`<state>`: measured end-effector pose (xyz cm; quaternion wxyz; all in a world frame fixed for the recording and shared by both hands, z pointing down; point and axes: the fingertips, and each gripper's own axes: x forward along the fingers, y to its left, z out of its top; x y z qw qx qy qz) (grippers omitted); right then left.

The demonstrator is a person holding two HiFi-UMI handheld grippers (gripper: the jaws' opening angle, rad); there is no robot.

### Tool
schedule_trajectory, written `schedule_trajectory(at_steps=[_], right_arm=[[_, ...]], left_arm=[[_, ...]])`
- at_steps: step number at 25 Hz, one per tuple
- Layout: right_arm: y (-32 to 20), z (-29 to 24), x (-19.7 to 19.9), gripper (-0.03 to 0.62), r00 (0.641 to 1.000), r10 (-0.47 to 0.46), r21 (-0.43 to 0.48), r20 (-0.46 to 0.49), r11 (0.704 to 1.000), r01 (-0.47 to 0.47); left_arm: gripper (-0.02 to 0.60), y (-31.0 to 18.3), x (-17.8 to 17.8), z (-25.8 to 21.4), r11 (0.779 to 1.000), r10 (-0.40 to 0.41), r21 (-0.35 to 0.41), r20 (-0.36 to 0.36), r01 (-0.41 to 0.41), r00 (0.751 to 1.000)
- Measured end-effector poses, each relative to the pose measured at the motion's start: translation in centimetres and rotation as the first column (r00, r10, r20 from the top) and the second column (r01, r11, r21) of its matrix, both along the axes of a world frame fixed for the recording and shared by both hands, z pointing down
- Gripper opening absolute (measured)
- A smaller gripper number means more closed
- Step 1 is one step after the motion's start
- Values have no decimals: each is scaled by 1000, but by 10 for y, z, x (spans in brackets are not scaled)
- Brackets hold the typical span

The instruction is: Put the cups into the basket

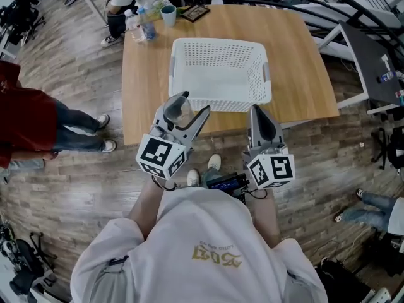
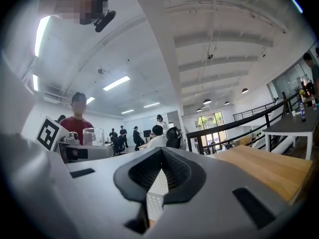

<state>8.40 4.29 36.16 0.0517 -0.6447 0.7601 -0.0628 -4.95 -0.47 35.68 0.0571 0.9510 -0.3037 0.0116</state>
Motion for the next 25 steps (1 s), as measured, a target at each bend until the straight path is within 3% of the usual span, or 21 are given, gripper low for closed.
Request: schedule_trajectory(at_steps=[6, 25], right_arm=[[-22, -6, 21, 11, 999, -36, 33, 18, 999, 35], [-73, 3, 47, 11, 989, -141, -13, 52, 990, 142]], left_arm=[[264, -17, 15, -3, 999, -38, 7, -3, 38, 999], [264, -53, 49, -15, 992, -128, 20, 10, 127, 992]])
